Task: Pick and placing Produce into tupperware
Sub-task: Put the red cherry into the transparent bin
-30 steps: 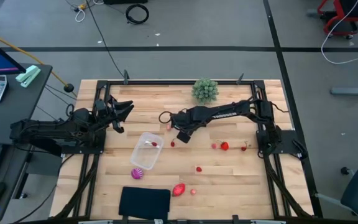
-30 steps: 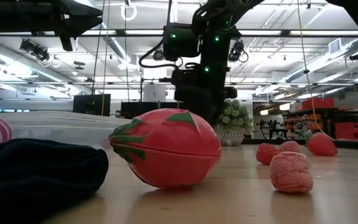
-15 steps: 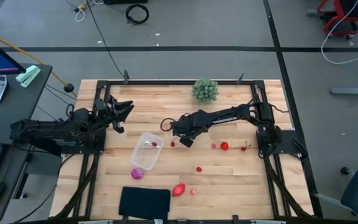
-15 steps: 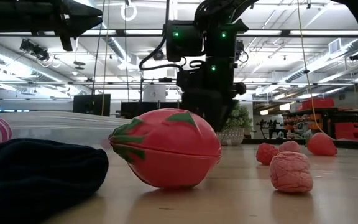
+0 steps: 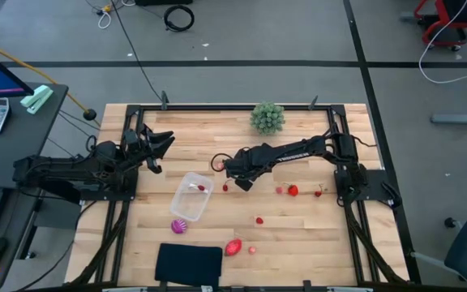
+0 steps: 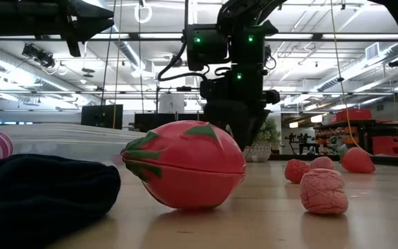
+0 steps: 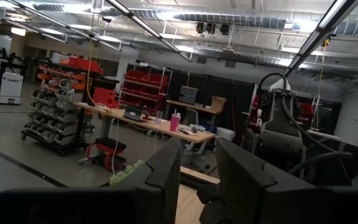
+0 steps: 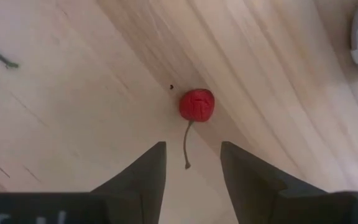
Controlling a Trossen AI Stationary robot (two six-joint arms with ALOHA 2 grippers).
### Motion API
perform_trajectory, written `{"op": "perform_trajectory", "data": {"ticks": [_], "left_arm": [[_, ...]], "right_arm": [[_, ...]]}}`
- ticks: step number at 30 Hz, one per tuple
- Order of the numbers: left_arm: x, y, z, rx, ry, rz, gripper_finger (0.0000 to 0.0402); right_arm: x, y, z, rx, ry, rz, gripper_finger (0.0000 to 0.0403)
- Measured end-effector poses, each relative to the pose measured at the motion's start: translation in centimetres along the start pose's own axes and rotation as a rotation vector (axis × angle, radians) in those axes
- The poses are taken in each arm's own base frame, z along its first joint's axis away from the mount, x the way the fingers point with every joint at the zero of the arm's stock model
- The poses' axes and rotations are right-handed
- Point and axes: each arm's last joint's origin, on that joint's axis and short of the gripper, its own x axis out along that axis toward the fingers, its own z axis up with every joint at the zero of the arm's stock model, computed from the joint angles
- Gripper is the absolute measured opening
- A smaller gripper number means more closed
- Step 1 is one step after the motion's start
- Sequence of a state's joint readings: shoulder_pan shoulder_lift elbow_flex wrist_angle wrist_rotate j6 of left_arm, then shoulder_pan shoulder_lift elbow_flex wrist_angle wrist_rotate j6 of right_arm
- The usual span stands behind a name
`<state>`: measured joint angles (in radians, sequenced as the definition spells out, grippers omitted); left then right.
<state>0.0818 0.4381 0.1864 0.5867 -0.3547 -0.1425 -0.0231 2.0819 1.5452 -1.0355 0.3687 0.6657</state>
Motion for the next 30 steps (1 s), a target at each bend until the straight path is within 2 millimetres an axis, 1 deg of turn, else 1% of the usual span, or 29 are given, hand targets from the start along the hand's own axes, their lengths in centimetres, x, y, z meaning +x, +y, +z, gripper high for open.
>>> {"op": "perform_trajectory", "data": {"ticks": [5,10,14,19,23,26,30], "left_arm": [[0.0,0.0,0.0,0.0,0.0,0.0,0.011],[0.0,0.0,0.0,0.0,0.0,0.0,0.011],[0.0,0.0,0.0,0.0,0.001,0.0,0.011],[0.0,0.0,0.0,0.0,0.0,0.0,0.011],[0.0,0.0,0.0,-0.001,0.0,0.0,0.011],[0.0,0.0,0.0,-0.001,0.0,0.0,0.011],[0.0,0.0,0.0,-0.001,0.0,0.0,0.011]], "right_arm": [[-0.1,0.1,-0.1,0.044,-0.001,0.001,0.016],[-0.3,0.7,-0.5,0.05,-0.007,0.003,0.016],[-0.6,1.2,-0.9,0.066,-0.063,-0.046,0.016],[-0.9,1.7,-1.4,0.065,-0.079,-0.05,0.016],[-0.9,1.8,-1.4,0.065,-0.081,-0.051,0.016],[-0.5,1.8,-1.7,0.065,-0.081,-0.054,0.016],[0.9,1.6,-2.8,0.059,-0.047,-0.086,0.016]]}}
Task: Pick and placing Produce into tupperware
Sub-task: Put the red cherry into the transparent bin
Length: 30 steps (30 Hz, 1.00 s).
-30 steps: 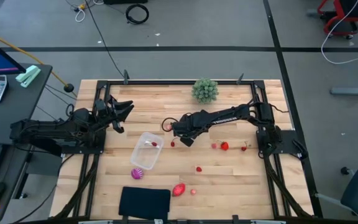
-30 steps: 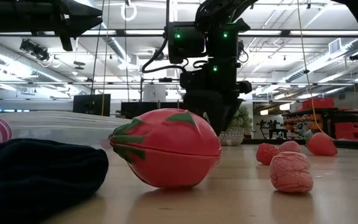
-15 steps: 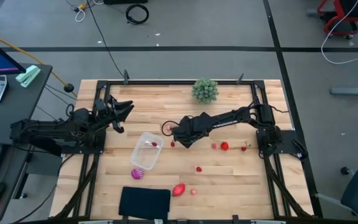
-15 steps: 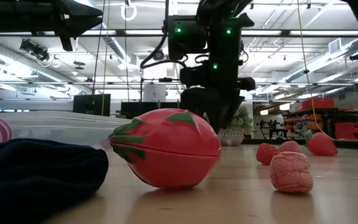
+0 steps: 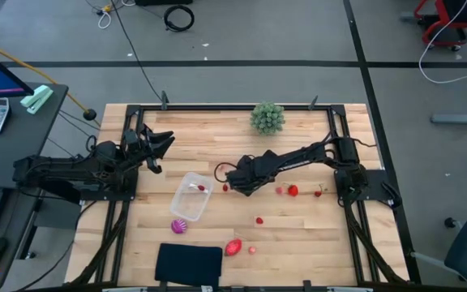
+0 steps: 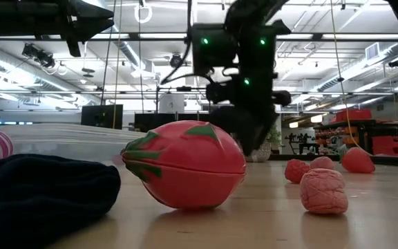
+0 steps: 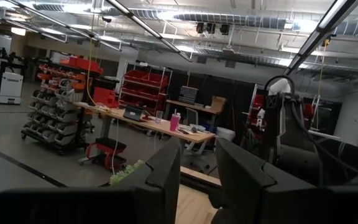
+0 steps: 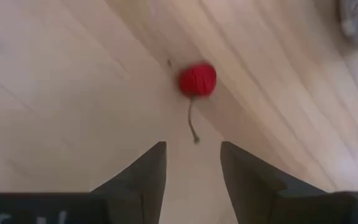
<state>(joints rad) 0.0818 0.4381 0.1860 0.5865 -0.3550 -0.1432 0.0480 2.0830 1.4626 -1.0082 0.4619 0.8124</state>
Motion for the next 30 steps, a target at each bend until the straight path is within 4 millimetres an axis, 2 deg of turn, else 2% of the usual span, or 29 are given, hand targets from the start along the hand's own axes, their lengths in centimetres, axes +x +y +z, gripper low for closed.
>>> {"op": "perform_trajectory", "data": {"ticks": [6,20,25,30], "left_arm": [[0.0,0.0,0.0,0.0,0.0,0.0,0.011],[0.0,0.0,-0.1,0.003,0.008,0.001,0.011],[0.0,0.0,-0.1,0.003,0.008,0.001,0.011],[0.0,0.0,-0.1,0.004,0.013,0.002,0.011]], "right_arm": [[1.6,-0.1,-0.4,0.016,-0.052,-0.024,0.016],[2.3,-0.7,0.5,0.041,-0.088,-0.032,0.0157],[2.3,-0.7,0.5,0.039,-0.086,-0.029,0.0137],[2.3,-0.7,0.5,0.039,-0.086,-0.029,0.0097]]}}
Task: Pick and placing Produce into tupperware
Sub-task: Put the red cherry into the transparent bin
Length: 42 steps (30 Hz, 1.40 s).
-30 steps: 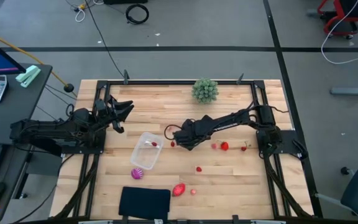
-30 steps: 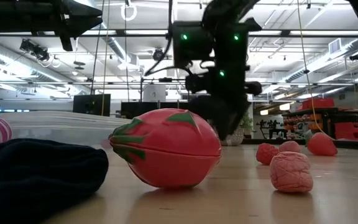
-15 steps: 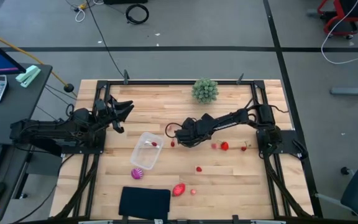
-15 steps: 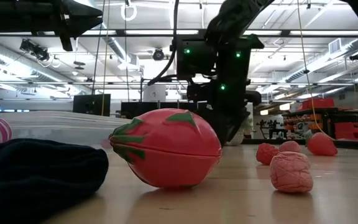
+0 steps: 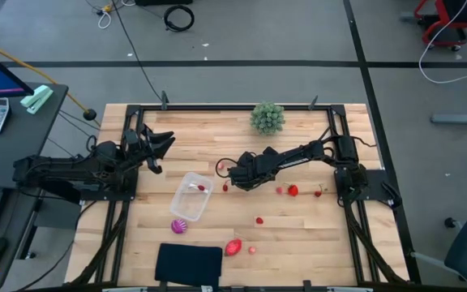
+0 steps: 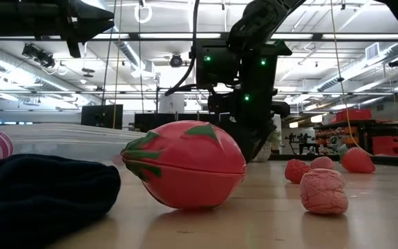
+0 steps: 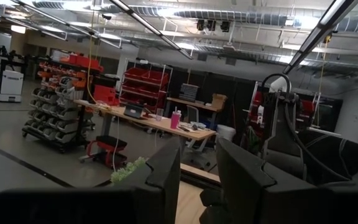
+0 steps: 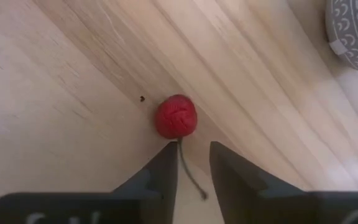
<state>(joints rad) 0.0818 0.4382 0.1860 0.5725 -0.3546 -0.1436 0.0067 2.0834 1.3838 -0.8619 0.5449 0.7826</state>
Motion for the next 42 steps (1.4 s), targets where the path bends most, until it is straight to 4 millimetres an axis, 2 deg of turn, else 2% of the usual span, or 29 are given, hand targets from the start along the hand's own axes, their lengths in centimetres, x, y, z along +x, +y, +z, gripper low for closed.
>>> {"op": "perform_trajectory", "data": {"ticks": [8,10,15,20,25,30,34,42], "left_arm": [[0.0,0.0,0.0,0.0,0.002,0.0,0.011],[0.0,0.0,0.0,0.0,0.002,0.0,0.011],[0.0,0.0,0.0,0.0,0.002,0.0,0.011],[0.0,0.0,0.0,0.0,0.002,0.0,0.011],[0.0,0.0,0.0,0.0,0.002,0.001,0.011],[0.0,0.0,0.0,0.001,0.002,0.001,0.011],[0.0,0.0,0.0,0.001,0.002,0.001,0.011],[0.0,0.0,0.0,0.0,0.002,0.001,0.011]], "right_arm": [[0.0,0.2,0.2,-0.027,-0.017,0.017,0.0014],[0.0,0.3,0.3,-0.048,-0.03,0.028,0.0006],[-0.4,1.2,0.6,-0.084,-0.101,0.075,0.0005],[-1.5,3.1,1.4,-0.042,-0.269,0.179,0.0005],[-3.5,5.3,2.6,-0.021,-0.497,0.32,0.0003],[-6.2,7.3,2.9,-0.147,-0.683,0.536,0.0002],[-7.7,8.4,2.7,-0.205,-0.743,0.733,0.0006],[-8.1,8.8,2.1,-0.293,-0.751,0.742,0.0012]]}}
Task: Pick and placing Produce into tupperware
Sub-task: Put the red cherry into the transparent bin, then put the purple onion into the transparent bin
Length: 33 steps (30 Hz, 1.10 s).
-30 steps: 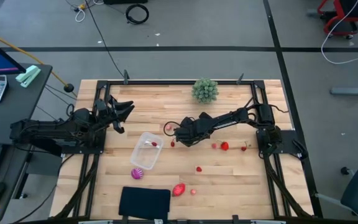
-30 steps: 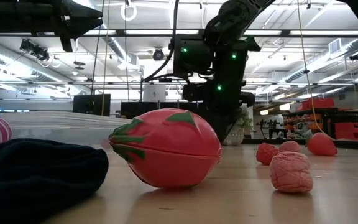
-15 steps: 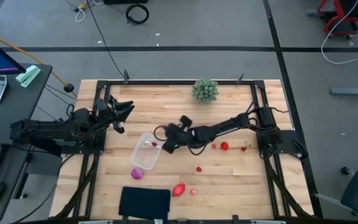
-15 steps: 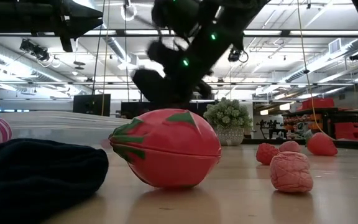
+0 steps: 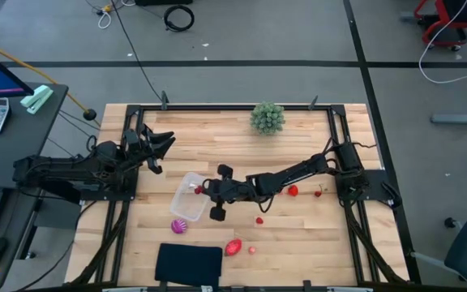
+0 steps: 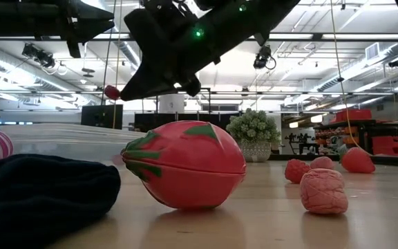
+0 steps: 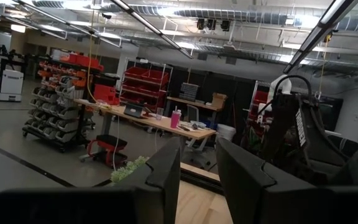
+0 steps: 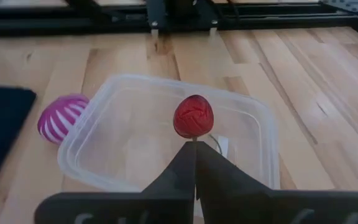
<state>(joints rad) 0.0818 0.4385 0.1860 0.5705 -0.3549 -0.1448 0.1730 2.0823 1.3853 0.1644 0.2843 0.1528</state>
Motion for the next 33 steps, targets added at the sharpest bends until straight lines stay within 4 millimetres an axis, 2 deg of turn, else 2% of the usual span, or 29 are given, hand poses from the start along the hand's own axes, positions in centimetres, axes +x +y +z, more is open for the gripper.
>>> {"op": "perform_trajectory", "data": {"ticks": [5,14,17,21,26,33], "left_arm": [[0.0,0.0,0.0,0.0,0.0,0.0,0.011],[0.0,0.0,-0.1,-0.068,0.008,-0.007,0.011],[0.0,-0.6,0.3,-0.135,0.024,-0.113,0.011],[0.1,-2.3,2.2,-0.148,0.024,-0.341,0.0112],[0.3,-4.3,2.9,-0.173,0.193,-0.433,0.0116],[1.2,-7.4,3.7,-0.31,0.368,-0.484,0.0115]], "right_arm": [[0.2,-0.7,0.2,-0.032,-0.006,-0.01,0.0032],[0.7,-3.0,0.5,0.011,-0.014,-0.055,0.0115],[0.8,-3.1,0.6,0.011,-0.014,-0.058,0.0134],[0.4,-3.1,0.6,-0.035,0.024,-0.025,0.0149],[-1.8,-2.9,0.5,-0.091,0.194,0.046,0.0161],[-7.5,-2.8,2.7,-0.093,0.314,0.05,0.0165]]}}
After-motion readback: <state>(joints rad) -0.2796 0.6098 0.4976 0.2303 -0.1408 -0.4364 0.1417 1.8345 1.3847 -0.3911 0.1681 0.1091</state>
